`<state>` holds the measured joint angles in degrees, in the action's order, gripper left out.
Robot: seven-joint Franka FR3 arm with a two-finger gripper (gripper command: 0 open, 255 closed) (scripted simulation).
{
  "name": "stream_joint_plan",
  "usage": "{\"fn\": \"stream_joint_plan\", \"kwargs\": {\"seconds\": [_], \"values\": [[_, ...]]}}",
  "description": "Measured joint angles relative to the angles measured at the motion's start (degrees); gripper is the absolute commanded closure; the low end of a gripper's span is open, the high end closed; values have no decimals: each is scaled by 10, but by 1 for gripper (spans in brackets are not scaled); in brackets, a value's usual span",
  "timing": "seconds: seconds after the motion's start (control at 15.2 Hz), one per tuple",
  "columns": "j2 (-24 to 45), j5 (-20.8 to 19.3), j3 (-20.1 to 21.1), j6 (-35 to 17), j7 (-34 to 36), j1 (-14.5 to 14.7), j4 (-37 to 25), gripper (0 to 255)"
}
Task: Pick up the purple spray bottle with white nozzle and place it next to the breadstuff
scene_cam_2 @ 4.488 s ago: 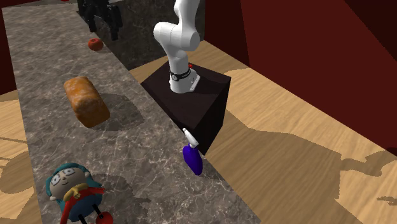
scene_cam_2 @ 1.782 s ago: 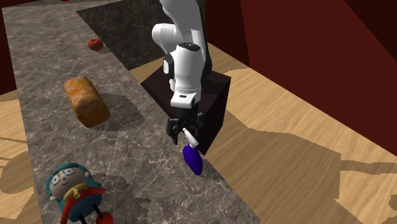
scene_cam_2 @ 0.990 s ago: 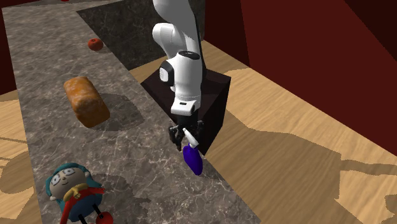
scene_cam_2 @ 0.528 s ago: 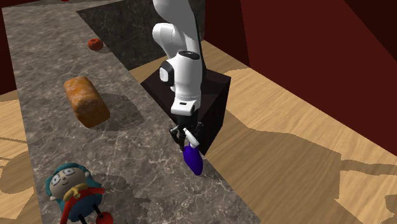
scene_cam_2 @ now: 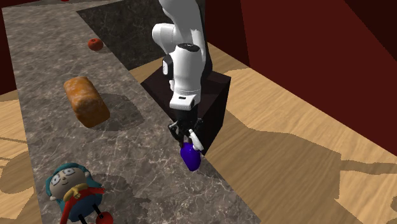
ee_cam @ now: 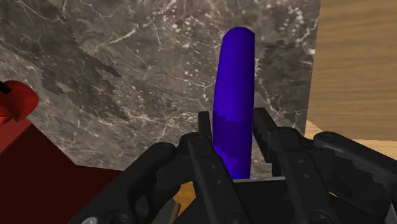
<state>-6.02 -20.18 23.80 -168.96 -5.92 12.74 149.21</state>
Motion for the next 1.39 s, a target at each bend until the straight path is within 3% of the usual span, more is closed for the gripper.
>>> {"fn": "stream_joint_plan", "kwargs": {"seconds": [0.53, 1.39], "values": [[-58, 106, -35, 63, -88, 51, -9, 255], [-124, 167, -67, 176, -144, 87, -59, 255]]}}
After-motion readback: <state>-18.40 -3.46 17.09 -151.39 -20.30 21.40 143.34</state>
